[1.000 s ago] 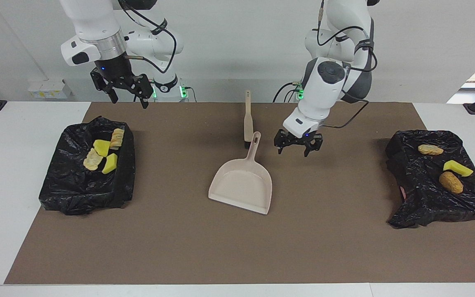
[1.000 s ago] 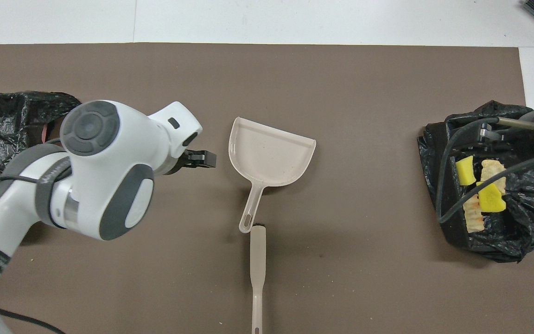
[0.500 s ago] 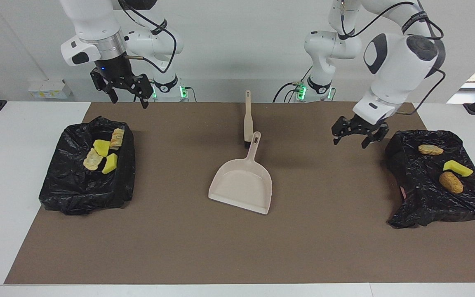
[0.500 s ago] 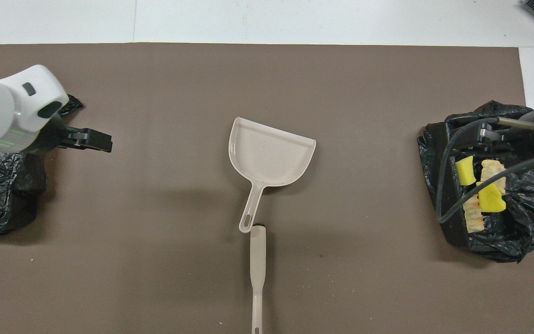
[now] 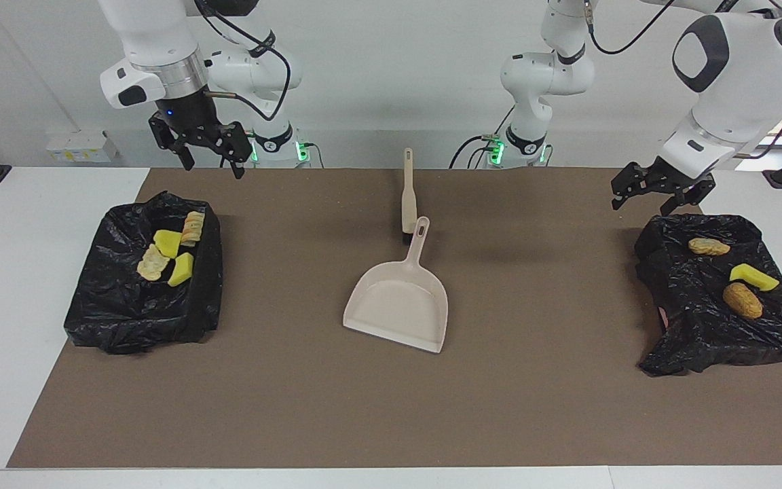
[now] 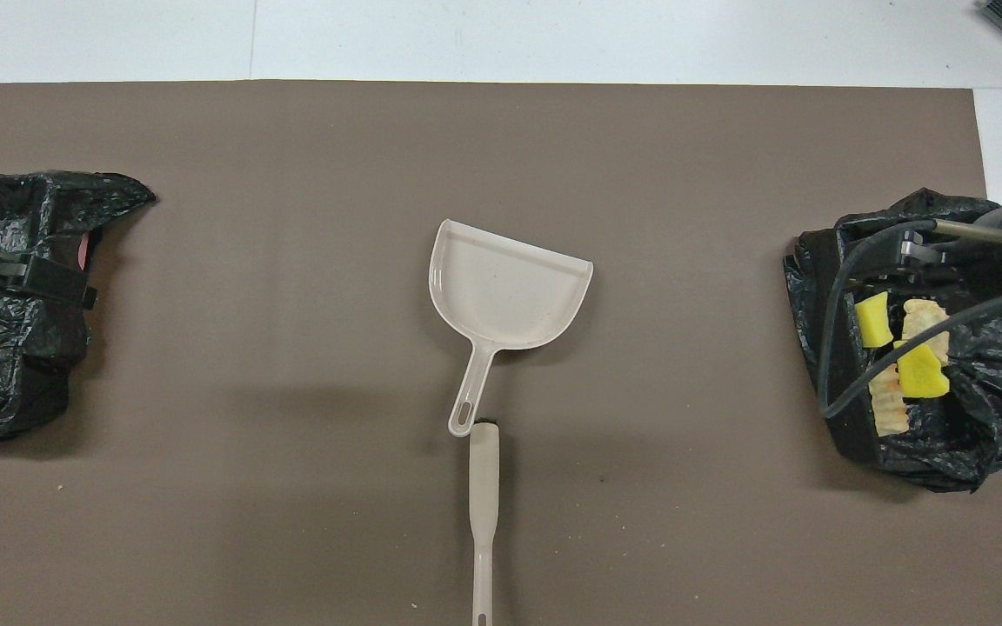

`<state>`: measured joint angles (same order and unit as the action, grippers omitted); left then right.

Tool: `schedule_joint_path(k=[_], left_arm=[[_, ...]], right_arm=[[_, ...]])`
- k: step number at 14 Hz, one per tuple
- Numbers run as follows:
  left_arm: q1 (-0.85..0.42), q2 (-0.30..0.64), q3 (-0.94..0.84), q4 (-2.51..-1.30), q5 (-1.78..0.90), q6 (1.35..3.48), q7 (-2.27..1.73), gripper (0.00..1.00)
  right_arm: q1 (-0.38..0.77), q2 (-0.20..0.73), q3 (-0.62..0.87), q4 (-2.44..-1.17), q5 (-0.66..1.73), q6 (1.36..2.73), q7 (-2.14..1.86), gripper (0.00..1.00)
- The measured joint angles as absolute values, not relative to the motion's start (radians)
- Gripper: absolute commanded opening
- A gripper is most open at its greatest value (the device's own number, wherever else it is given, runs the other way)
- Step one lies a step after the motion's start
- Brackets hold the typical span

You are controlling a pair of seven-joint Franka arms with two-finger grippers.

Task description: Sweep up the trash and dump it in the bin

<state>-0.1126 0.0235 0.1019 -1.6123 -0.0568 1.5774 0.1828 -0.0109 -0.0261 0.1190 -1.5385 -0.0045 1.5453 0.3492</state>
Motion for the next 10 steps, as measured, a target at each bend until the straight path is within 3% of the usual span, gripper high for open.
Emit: schedule_joint_path(k=[4, 10], left_arm=[[-0.092, -0.028, 0.104, -1.613, -0.052, 1.516, 0.141, 1.00], [-0.090, -0.030, 0.101, -1.619, -0.052, 1.495, 0.131, 1.00]], right_arm=[[-0.011, -0.026, 0.119, -1.539, -0.004, 1.545, 0.349, 1.00], [-0.011, -0.026, 0.119, -1.541, -0.004, 1.545, 0.349, 1.00]])
